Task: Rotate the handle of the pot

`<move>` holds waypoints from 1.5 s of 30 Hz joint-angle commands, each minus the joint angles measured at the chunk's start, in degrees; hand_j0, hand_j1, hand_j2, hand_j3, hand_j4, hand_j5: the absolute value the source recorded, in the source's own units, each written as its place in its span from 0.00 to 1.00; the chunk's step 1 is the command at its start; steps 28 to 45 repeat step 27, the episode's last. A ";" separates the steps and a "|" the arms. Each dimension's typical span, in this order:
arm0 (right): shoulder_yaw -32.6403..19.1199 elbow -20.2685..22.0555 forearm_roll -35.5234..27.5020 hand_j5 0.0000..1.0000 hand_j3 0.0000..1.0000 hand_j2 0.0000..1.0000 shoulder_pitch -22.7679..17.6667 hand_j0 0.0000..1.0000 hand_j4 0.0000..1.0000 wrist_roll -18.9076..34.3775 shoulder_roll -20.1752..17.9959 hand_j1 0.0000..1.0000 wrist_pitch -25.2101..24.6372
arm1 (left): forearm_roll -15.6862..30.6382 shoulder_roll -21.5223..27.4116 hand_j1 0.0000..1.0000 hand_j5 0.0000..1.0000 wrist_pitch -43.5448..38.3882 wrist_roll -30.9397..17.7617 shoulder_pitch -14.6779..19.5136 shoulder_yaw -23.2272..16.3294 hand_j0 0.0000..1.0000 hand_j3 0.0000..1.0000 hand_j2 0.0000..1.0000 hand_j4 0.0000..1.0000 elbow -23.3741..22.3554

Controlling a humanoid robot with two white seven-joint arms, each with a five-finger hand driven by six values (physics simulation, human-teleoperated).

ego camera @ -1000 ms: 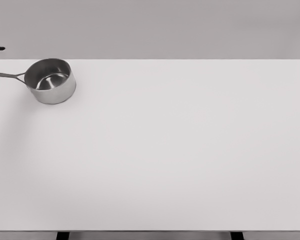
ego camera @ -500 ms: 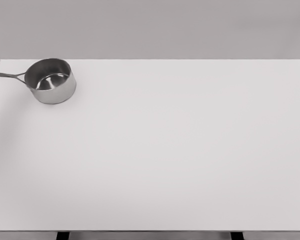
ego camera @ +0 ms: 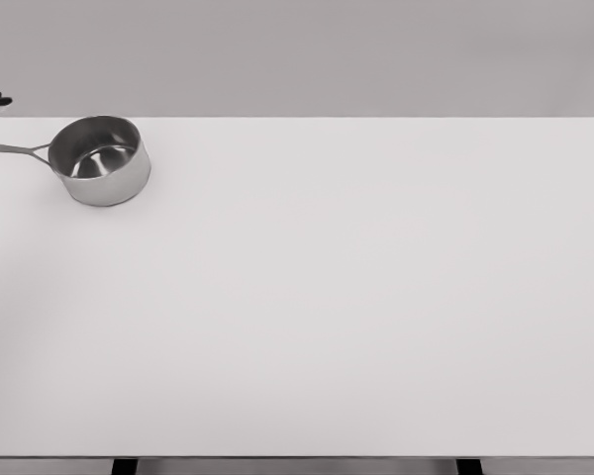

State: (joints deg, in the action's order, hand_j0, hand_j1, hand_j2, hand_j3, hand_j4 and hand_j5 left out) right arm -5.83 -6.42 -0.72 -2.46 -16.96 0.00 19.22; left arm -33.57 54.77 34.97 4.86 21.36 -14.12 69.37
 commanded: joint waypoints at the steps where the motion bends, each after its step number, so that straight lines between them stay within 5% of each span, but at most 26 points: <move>1: 0.03 0.01 -0.07 1.00 1.00 1.00 0.00 1.00 1.00 0.00 0.00 1.00 0.02 | 1.75 0.42 1.00 1.00 0.03 0.06 0.00 -0.02 1.00 1.00 1.00 1.00 9.98; 6: -0.06 0.01 -0.07 1.00 1.00 1.00 0.00 1.00 1.00 0.00 0.00 1.00 0.02 | 1.75 -0.19 1.00 1.00 0.03 0.06 -0.70 -0.20 1.00 1.00 1.00 1.00 16.85; 16: 0.03 0.01 -0.07 1.00 1.00 1.00 0.00 1.00 1.00 0.00 0.00 1.00 0.02 | 1.14 -5.47 1.00 1.00 0.03 -0.02 -3.34 -0.73 1.00 1.00 1.00 1.00 16.85; 45: -0.06 0.01 -0.07 1.00 1.00 1.00 0.00 1.00 1.00 0.00 0.00 1.00 0.02 | 1.66 -5.38 1.00 1.00 0.03 -0.02 -3.08 -0.20 1.00 1.00 1.00 1.00 16.94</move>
